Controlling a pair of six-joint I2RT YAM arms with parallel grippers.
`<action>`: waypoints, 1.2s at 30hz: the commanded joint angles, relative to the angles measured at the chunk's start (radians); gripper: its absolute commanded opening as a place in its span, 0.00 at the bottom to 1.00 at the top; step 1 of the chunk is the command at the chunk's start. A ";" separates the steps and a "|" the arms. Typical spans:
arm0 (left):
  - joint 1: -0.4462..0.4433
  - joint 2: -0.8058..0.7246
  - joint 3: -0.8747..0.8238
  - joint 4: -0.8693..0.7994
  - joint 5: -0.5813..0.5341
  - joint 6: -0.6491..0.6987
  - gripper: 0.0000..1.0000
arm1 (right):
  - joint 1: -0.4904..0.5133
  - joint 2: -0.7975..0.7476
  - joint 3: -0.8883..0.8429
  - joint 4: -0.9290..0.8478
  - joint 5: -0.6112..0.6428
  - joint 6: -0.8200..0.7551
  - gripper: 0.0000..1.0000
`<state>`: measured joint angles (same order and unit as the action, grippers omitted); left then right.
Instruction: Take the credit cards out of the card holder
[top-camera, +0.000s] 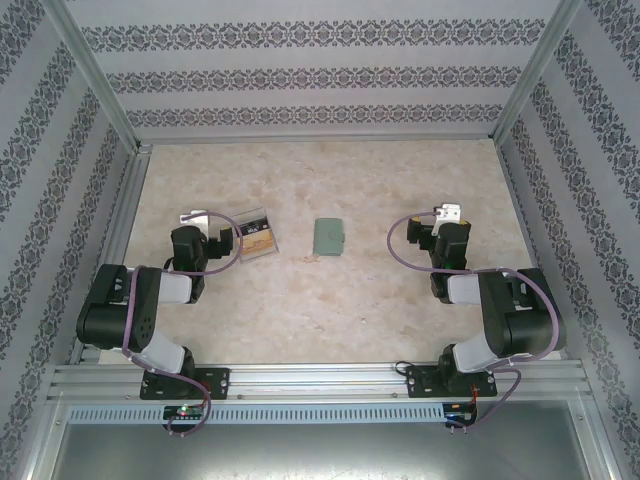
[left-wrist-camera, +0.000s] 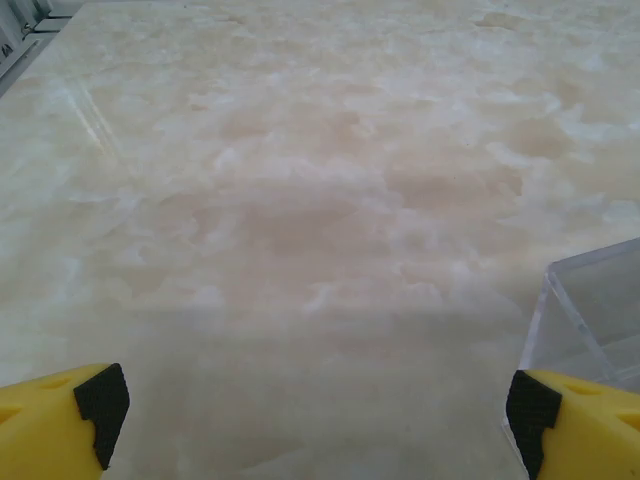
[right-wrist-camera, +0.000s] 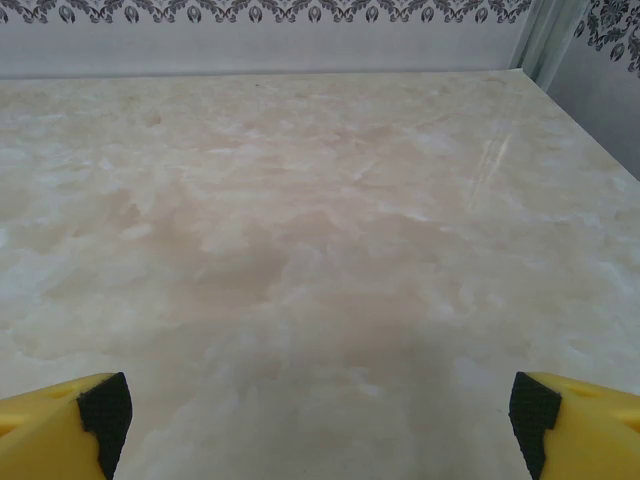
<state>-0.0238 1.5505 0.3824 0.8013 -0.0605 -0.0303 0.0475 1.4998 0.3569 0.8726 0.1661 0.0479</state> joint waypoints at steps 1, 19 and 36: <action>0.011 0.010 0.021 0.048 -0.009 0.011 0.99 | -0.009 0.007 0.019 0.035 -0.022 -0.010 0.98; 0.011 0.010 0.022 0.046 -0.009 0.010 0.99 | -0.009 0.007 0.019 0.035 -0.021 -0.008 0.98; 0.012 -0.200 0.248 -0.498 -0.146 -0.045 0.99 | -0.020 -0.091 0.052 -0.107 -0.042 -0.006 0.98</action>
<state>-0.0238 1.4551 0.5339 0.5266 -0.1181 -0.0387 0.0284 1.4757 0.3649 0.8291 0.1364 0.0483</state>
